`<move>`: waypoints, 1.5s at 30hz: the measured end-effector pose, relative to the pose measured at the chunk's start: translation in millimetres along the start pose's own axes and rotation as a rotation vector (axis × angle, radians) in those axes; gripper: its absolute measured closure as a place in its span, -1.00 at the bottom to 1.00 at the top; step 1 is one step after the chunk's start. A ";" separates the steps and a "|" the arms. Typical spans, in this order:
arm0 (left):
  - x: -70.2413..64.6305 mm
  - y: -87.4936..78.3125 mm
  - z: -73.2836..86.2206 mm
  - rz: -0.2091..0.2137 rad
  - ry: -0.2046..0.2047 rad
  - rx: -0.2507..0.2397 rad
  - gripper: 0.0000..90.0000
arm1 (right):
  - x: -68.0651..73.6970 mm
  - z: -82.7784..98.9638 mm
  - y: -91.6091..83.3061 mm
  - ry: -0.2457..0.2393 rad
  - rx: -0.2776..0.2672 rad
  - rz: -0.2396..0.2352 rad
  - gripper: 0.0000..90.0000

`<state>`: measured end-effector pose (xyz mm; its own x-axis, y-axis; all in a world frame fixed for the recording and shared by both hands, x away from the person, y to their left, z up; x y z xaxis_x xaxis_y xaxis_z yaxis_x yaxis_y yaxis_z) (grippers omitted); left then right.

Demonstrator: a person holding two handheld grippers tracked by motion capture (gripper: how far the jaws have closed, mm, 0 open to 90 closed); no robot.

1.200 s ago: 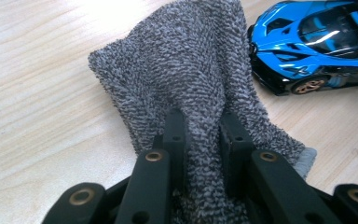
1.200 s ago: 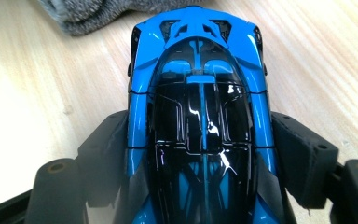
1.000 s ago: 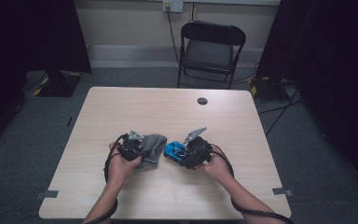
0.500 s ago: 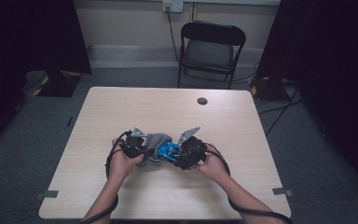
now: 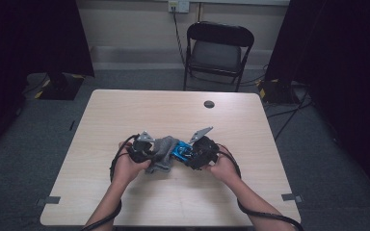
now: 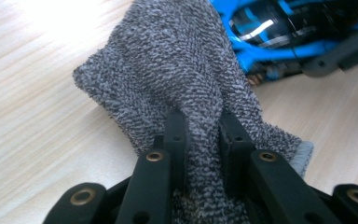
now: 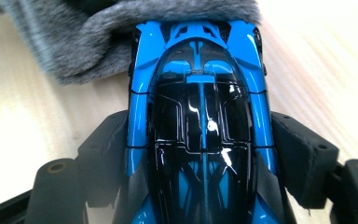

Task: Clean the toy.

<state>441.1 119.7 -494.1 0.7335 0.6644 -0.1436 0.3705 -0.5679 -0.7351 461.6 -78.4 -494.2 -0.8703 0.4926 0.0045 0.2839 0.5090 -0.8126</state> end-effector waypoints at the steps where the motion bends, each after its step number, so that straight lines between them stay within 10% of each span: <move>1: -0.7 -0.2 0.2 0.002 -0.002 0.001 0.70 | -2.1 0.5 -0.7 0.006 -0.001 0.007 -0.42; 34: -15.2 -8.4 14.8 0.065 -0.017 0.035 0.70 | -26.6 3.7 -15.3 0.108 -0.053 0.075 -0.38; 45: 16.1 -26.2 7.5 -0.045 -0.143 -0.046 0.70 | -12.0 3.6 -27.6 0.073 -0.087 0.038 -0.38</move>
<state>439.0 148.9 -482.2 0.6281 0.7502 -0.2067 0.4290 -0.5555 -0.7123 462.8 -100.9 -473.9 -0.8273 0.5613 0.0196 0.3529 0.5466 -0.7594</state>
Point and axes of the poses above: each handheld gripper's, and its own axes: y roughly forward along the jaws, z roughly out of its underside, x roughly to its left, the point moved 5 cm from there along y, roughly forward along the jaws, and after that the axes turned 2 degrees about x, right-handed, at the moved point
